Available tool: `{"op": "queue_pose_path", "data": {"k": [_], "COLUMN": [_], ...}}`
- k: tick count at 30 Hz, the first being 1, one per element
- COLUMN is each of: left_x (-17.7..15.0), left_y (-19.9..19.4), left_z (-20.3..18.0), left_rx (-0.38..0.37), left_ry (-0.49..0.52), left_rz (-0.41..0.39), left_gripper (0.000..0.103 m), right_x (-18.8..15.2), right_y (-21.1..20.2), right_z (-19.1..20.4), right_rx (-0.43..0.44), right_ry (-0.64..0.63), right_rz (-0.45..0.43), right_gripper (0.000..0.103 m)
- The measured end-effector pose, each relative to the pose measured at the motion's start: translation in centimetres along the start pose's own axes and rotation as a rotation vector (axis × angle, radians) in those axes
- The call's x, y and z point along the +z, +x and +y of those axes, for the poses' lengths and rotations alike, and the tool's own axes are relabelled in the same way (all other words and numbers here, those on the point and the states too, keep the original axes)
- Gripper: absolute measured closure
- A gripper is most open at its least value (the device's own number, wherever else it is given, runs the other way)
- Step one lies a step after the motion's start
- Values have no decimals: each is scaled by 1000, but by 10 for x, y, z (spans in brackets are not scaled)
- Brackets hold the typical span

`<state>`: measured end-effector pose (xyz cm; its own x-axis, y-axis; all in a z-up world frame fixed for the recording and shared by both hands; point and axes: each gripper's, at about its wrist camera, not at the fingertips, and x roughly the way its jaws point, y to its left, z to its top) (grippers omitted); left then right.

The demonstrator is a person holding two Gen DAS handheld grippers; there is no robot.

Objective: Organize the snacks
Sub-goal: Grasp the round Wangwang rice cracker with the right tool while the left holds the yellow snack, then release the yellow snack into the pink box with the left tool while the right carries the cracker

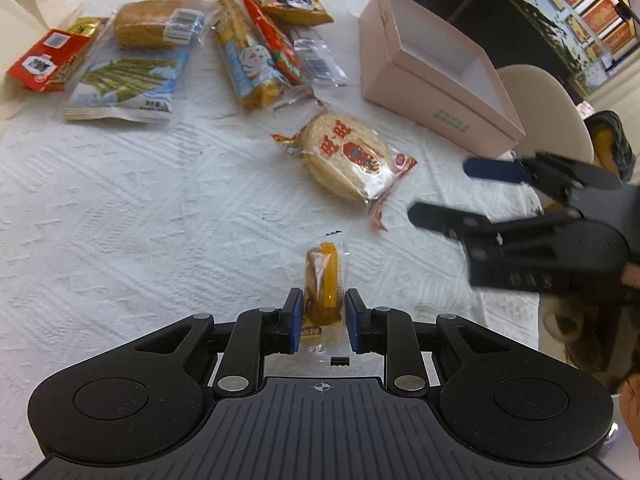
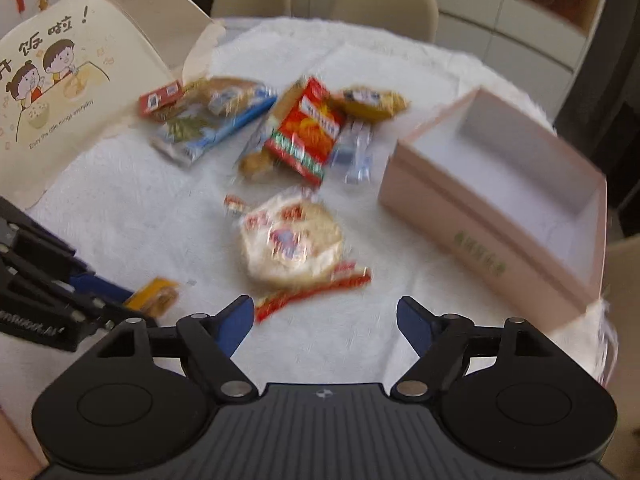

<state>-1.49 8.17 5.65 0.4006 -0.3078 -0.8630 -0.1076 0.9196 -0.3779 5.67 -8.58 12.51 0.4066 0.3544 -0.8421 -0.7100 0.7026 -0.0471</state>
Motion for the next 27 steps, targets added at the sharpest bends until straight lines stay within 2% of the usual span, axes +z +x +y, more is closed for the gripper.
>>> {"op": "queue_pose_path", "data": {"k": [2, 5, 8, 10, 14, 17, 19, 24, 27], "left_x": [-2, -9, -17, -22, -24, -23, -21, -12, 14], "left_y": [-4, -12, -19, -23, -22, -20, -16, -14, -22], "left_z": [4, 13, 25, 32, 40, 33, 26, -2, -18], "left_rx": [15, 44, 74, 89, 106, 95, 83, 35, -37], "left_ry": [-14, -48, -90, -116, -154, -130, -103, 2, 35], "left_rz": [-4, -3, -1, 2, 7, 11, 21, 30, -3], "left_gripper": [76, 76, 76, 76, 76, 76, 76, 76, 76], "right_x": [10, 26, 39, 41, 40, 34, 32, 15, 1], "right_y": [10, 30, 65, 77, 74, 68, 63, 15, -20], "right_z": [-6, -21, -28, -21, 13, 30, 30, 6, -11], "right_rx": [28, 125, 162, 213, 278, 191, 166, 124, 53], "right_ry": [11, 92, 129, 127, 2, -57, -34, 37, 66], "right_rz": [-22, -66, 5, 58, 108, 90, 93, 55, 31], "right_gripper": [24, 24, 24, 18, 17, 20, 22, 25, 25]}}
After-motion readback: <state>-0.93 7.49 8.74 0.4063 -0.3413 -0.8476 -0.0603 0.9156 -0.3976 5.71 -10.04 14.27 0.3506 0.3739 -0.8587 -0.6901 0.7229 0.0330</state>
